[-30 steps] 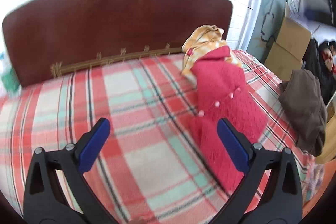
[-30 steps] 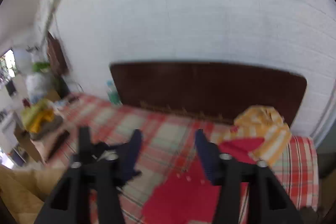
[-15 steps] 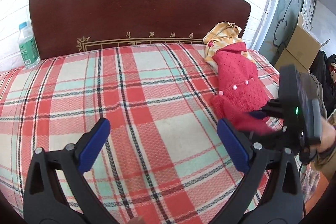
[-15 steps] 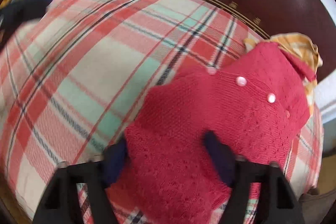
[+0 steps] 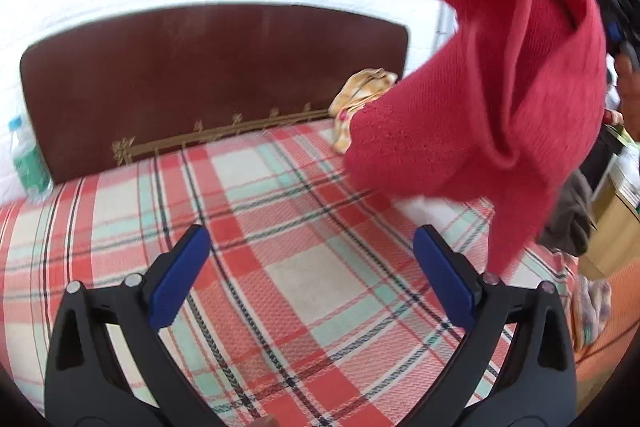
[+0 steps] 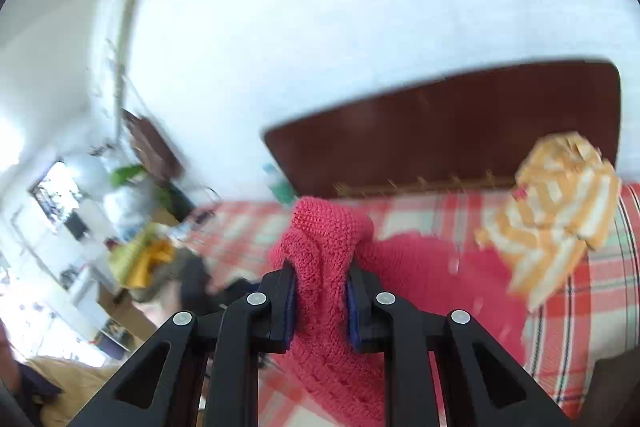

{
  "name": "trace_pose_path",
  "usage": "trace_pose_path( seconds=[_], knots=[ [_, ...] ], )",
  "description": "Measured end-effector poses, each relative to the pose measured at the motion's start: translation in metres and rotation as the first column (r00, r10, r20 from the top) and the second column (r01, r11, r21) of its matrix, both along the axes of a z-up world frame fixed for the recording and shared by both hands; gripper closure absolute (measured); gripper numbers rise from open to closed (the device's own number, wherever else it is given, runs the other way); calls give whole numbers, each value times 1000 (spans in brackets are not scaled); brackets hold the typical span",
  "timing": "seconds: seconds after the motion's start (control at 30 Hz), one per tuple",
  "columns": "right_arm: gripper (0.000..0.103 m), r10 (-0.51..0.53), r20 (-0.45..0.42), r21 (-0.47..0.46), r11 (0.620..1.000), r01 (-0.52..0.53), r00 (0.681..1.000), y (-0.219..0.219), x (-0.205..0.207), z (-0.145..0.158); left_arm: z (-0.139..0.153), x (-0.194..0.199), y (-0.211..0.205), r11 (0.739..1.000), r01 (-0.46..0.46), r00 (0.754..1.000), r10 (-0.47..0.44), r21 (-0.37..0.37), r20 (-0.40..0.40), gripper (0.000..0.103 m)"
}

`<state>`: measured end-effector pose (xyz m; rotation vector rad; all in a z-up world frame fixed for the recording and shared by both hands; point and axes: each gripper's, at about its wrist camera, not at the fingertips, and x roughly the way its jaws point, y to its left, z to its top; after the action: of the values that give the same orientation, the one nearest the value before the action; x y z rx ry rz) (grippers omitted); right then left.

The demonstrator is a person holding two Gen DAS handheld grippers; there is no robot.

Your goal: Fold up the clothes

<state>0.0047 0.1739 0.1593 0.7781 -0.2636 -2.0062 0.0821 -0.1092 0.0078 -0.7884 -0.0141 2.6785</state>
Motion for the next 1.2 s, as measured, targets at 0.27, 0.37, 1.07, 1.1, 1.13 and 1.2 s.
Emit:
trace_pose_path(
  seconds=[0.27,0.37,1.07,1.1,1.13,1.2],
  knots=[
    [84,210,-46,-182,959,-215,977,-19,47,35,21,62,-36,984,179,981,-177,23,-76,1],
    [84,269,7,-190,946,-263,963,-35,56,15,4,81,-44,980,199,980,-199,-10,-23,1],
    [84,388,-68,-196,898,-393,919,-82,140,28,10,122,-59,965,180,983,-170,193,-67,1],
    [84,387,-68,-196,898,-393,919,-82,142,27,12,125,-67,956,193,981,-182,221,-68,1],
    [84,388,-64,-198,898,-392,920,-82,142,26,14,128,-74,950,198,980,-186,241,-71,1],
    [84,388,-60,-200,898,-392,920,-81,144,23,18,135,-85,943,213,977,-198,255,-86,1]
  ],
)
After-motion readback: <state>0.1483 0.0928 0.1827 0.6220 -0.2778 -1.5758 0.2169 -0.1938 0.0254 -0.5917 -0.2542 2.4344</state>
